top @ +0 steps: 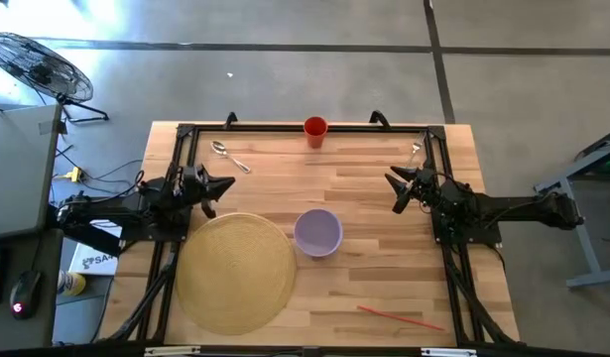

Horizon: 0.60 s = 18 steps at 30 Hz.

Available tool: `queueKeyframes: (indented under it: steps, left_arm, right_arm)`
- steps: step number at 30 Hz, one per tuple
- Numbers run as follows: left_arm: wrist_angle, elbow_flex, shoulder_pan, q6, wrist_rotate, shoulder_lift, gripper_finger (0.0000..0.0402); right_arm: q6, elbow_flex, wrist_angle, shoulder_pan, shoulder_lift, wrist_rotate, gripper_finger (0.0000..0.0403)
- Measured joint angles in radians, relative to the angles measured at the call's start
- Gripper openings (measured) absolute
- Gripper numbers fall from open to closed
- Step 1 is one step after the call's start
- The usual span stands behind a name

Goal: Pick & Place Utensil
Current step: Put the purple bowl on the brown mat

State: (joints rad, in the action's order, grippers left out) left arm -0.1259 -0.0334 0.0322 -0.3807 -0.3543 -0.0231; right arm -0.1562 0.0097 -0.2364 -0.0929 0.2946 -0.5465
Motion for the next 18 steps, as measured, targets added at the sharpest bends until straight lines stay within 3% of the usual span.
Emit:
queueKeyframes:
  steps: [5,13,18]
  left_arm:
    - [0.008,0.002,0.000,-0.077,0.016,-0.001,0.0012]
    - [-0.224,0.003,-0.010,-0.086,0.306,-0.057,0.0012]
    - [-0.355,0.003,-0.087,0.031,0.345,-0.187,0.0012]
  right_arm:
    - [0.000,0.000,0.000,0.000,0.000,0.000,0.0146]
    - [0.000,0.000,0.000,0.000,0.000,0.000,0.0146]
    - [0.000,0.000,0.000,0.000,0.000,0.000,0.0146]
